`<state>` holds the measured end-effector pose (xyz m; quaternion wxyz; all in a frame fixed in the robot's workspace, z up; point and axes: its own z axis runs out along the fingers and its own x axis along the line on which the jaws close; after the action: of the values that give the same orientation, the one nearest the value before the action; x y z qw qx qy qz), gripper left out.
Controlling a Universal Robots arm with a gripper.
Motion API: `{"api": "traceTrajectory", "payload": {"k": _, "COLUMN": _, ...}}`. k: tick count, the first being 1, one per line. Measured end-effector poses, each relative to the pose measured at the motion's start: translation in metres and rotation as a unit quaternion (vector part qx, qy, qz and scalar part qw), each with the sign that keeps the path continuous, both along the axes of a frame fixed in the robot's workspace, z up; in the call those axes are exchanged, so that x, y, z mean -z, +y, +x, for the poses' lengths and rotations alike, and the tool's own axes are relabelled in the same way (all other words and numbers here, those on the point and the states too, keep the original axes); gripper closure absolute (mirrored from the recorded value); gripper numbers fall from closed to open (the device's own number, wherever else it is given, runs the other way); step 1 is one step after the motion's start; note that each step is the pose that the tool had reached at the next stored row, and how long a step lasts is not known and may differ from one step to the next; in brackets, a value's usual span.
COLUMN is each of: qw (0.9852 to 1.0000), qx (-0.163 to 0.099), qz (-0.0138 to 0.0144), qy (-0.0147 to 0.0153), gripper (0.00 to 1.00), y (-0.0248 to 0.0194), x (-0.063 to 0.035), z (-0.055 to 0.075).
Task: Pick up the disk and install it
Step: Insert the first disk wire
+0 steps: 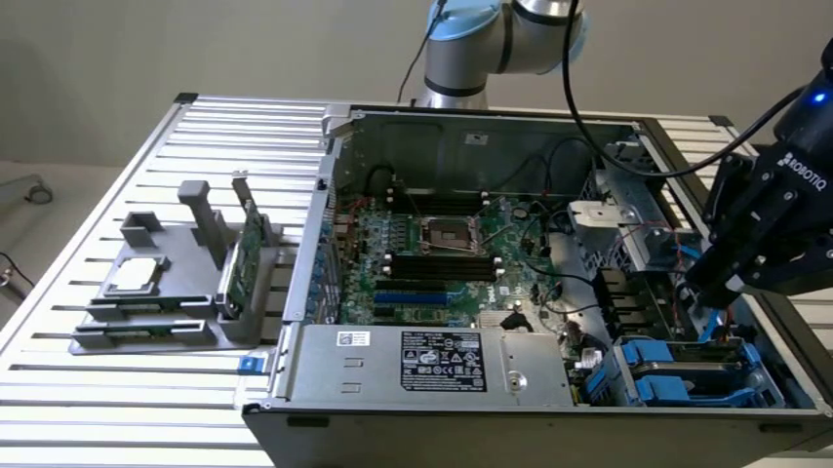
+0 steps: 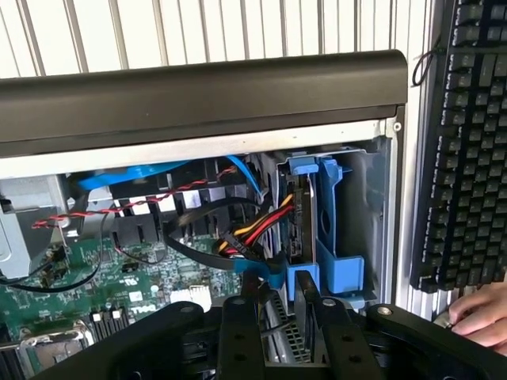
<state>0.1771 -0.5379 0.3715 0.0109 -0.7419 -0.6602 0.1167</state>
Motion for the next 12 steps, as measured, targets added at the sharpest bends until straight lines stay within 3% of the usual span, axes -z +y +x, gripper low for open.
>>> {"api": "traceTrajectory", "payload": {"k": 3, "qw": 1.0, "qx": 0.0, "qz": -0.0038, "qy": 0.0, "gripper": 0.7, "y": 0.0001, "x": 0.0003, "z": 0.0001}}
{"api": "traceTrajectory", "payload": {"k": 5, "qw": 1.0, "qx": 0.0, "qz": -0.0062, "qy": 0.0, "gripper": 0.82, "y": 0.0002, "x": 0.0005, "z": 0.0002}}
{"api": "traceTrajectory", "payload": {"k": 6, "qw": 1.0, "qx": 0.0, "qz": -0.0072, "qy": 0.0, "gripper": 0.82, "y": 0.0001, "x": 0.0006, "z": 0.0002}}
{"api": "traceTrajectory", "payload": {"k": 12, "qw": 1.0, "qx": 0.001, "qz": -0.0079, "qy": 0.0, "gripper": 0.84, "y": -0.0002, "x": 0.0038, "z": 0.0003}}
